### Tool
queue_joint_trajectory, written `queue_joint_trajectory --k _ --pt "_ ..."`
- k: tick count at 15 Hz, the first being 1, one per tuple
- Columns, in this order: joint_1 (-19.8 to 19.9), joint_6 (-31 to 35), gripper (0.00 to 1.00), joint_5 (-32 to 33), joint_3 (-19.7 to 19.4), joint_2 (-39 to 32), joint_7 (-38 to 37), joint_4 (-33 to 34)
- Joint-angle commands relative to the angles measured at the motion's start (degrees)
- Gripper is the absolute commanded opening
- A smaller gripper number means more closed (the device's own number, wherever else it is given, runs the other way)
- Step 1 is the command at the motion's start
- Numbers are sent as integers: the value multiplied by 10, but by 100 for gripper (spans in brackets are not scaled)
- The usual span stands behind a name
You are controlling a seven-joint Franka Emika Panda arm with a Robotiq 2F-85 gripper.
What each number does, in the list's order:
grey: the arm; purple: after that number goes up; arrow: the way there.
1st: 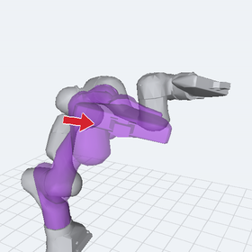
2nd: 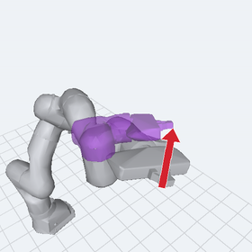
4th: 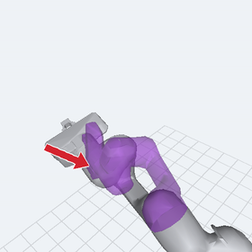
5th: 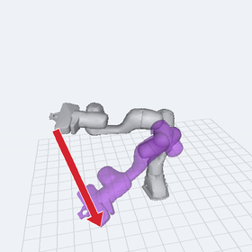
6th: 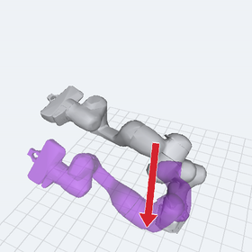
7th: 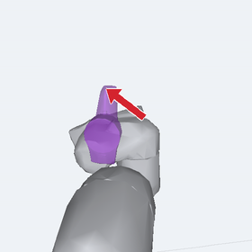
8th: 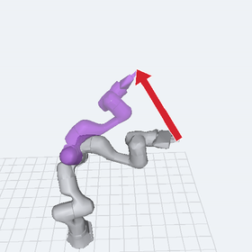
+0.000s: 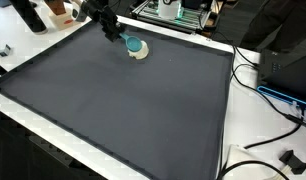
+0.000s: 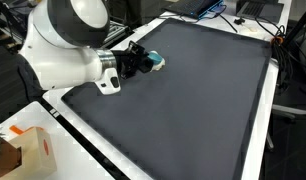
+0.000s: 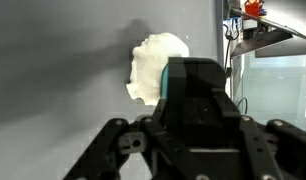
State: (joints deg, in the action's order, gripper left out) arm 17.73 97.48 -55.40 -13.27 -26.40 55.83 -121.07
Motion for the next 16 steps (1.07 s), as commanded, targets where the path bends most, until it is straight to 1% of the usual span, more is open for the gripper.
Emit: queue_joint_trajectory --k 1,5,9,13,16 --pt "-8 51 25 26 -4 51 27 -45" --pt "-23 87 25 53 -2 115 29 -77" --pt "-41 122 25 95 8 189 17 -107" --pt "-66 165 25 163 23 267 -37 -128" --pt "-82 181 25 227 39 314 -102 -131"
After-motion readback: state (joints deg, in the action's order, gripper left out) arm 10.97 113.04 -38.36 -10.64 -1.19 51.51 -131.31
